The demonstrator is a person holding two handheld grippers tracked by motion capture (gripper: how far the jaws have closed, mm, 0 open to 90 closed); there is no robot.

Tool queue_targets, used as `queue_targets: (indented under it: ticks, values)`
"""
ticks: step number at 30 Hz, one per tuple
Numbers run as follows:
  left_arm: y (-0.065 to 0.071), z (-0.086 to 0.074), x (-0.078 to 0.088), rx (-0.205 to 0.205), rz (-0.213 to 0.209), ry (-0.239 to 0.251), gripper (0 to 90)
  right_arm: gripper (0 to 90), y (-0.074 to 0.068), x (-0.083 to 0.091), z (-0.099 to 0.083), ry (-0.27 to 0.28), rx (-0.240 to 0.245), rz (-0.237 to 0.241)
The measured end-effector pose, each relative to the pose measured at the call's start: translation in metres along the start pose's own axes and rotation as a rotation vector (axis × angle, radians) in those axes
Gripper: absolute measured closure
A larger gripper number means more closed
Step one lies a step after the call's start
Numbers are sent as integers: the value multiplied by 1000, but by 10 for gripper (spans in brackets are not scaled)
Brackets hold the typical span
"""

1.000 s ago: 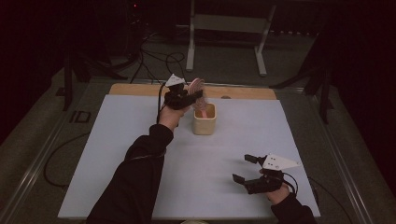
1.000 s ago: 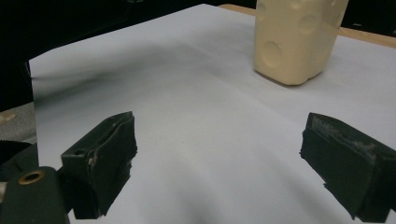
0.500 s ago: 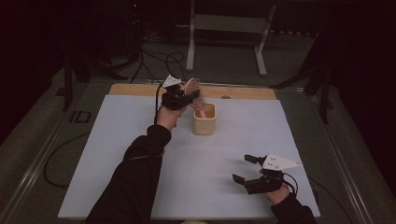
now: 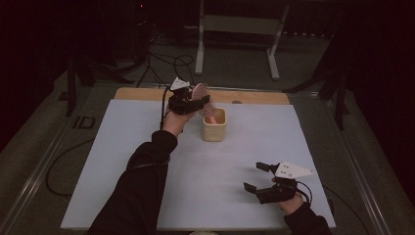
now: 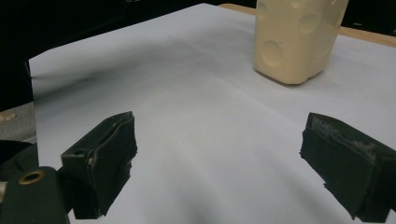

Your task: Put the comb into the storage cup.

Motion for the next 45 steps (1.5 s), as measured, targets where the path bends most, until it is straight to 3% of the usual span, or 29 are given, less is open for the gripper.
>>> queue_targets:
  ticks: [7, 10, 16, 20, 30, 45]
  values:
    - [-1, -2, 1, 6, 21, -24, 212, 99, 0, 0, 0, -2, 1, -3]
    - [0, -2, 3, -3, 3, -32, 133, 99, 0, 0, 0, -1, 0, -2]
    - [4, -3, 6, -25, -27, -37, 90, 99, 0, 0, 1, 3, 2, -3]
    - [8, -5, 7, -56, -57, -62, 13, 99, 1, 1, 1, 6, 2, -6]
    - [9, -6, 14, -97, -55, -68, 2, 99, 1, 1, 1, 3, 2, -10]
    - [16, -14, 26, -154, -98, -103, 1, 99, 2, 1, 1, 0, -2, -16]
Point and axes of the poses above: each handheld gripper's, and its own axes: x roughly backward along the jaws, z roughly out of its top, y roughly to its right, the point moved 10 cm from there along -x, roughly forward along the jaws, and after that the axes turned 9 degrees about -y, right-handed, at the moved point
